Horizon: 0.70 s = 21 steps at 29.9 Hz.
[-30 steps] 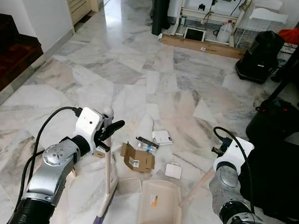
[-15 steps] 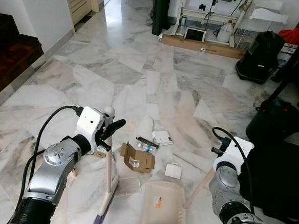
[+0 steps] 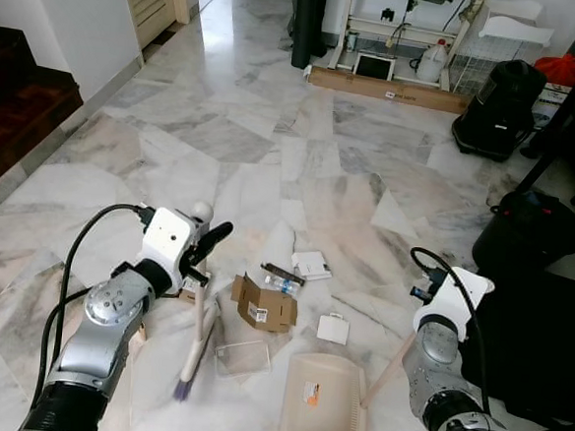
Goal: Sweep floor
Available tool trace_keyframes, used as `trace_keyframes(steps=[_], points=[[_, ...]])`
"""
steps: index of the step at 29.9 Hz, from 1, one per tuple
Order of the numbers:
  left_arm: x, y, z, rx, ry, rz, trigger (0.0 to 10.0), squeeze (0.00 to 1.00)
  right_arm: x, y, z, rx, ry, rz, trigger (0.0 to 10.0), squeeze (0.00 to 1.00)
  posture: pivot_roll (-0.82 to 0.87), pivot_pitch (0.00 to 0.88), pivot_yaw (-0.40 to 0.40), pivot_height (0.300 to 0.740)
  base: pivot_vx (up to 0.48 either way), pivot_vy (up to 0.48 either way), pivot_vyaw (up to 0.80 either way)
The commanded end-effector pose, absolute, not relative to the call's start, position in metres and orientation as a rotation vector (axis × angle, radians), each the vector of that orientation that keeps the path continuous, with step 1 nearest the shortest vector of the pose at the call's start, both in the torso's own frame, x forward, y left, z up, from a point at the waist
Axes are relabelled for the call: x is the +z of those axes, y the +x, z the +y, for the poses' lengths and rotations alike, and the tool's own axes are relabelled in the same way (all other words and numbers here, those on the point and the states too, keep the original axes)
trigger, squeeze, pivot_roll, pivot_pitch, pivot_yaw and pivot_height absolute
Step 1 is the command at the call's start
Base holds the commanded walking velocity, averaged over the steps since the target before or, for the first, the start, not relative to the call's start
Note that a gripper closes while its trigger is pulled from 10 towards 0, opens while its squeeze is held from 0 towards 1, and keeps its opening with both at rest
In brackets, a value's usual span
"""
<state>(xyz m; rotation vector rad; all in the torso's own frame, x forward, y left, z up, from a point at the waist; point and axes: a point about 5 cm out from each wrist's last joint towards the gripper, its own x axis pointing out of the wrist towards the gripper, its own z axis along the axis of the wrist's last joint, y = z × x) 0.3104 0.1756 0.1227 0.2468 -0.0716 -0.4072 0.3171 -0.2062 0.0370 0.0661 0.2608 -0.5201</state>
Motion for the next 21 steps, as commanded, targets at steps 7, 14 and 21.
trace_keyframes(steps=[7,14,21], points=[[0.105,0.317,0.179,-0.333,0.244,-0.069,10.0,0.00,0.031,0.312,-0.206,-0.530,0.059,0.278,10.0,0.00,0.07,0.078,-0.033,0.740,0.000,0.000,0.00],[0.098,0.323,0.176,-0.295,0.245,-0.076,10.0,0.00,0.031,0.312,-0.206,-0.527,0.060,0.281,10.0,0.00,0.05,0.085,-0.038,0.740,0.000,0.000,0.00],[0.096,0.330,0.169,-0.324,0.181,-0.060,10.0,0.00,0.030,0.311,-0.205,-0.527,0.059,0.285,10.0,0.00,0.04,0.084,-0.037,0.740,0.000,0.000,0.00]])
